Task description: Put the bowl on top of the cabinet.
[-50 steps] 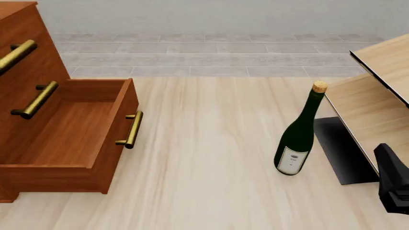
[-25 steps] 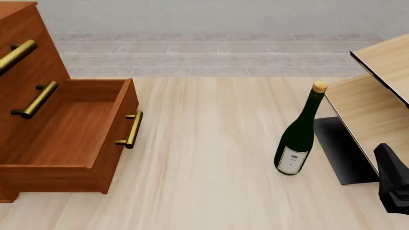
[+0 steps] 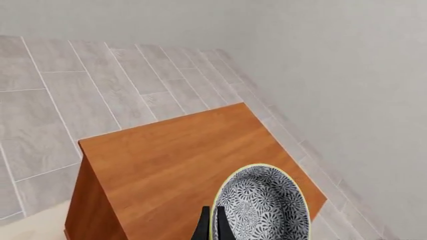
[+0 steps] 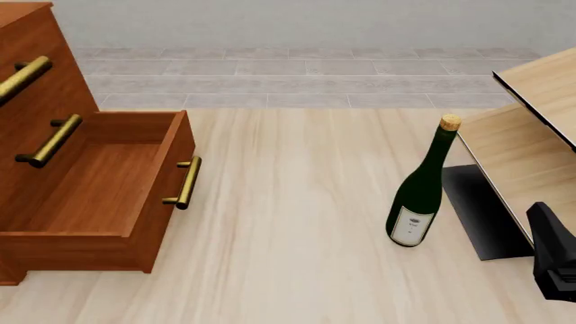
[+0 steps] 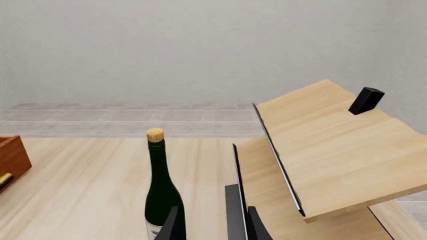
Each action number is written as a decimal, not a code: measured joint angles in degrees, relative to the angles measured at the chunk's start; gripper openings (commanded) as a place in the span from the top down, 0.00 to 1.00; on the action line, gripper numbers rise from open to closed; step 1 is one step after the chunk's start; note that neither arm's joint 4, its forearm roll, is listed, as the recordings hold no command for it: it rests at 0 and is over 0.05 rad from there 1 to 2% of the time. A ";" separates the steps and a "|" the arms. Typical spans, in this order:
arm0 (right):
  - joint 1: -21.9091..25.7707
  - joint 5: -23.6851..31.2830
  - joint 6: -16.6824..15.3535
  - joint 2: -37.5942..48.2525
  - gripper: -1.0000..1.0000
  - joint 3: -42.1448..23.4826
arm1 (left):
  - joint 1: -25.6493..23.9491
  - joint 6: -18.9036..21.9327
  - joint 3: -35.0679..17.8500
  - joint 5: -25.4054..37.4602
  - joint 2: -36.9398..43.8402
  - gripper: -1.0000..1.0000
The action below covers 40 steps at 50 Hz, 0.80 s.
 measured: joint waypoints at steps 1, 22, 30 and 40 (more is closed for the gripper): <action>0.00 0.00 0.00 0.00 0.00 0.00 | 0.02 0.04 0.04 -0.07 0.07 1.00; 0.00 0.00 0.00 0.00 0.00 0.00 | 0.17 -0.25 1.43 -1.27 1.18 1.00; 0.00 0.00 0.00 0.00 0.00 0.00 | 0.44 0.33 1.44 -1.39 1.27 0.00; 0.00 0.00 0.00 0.00 0.00 0.00 | 0.67 0.99 1.31 -1.57 1.29 0.00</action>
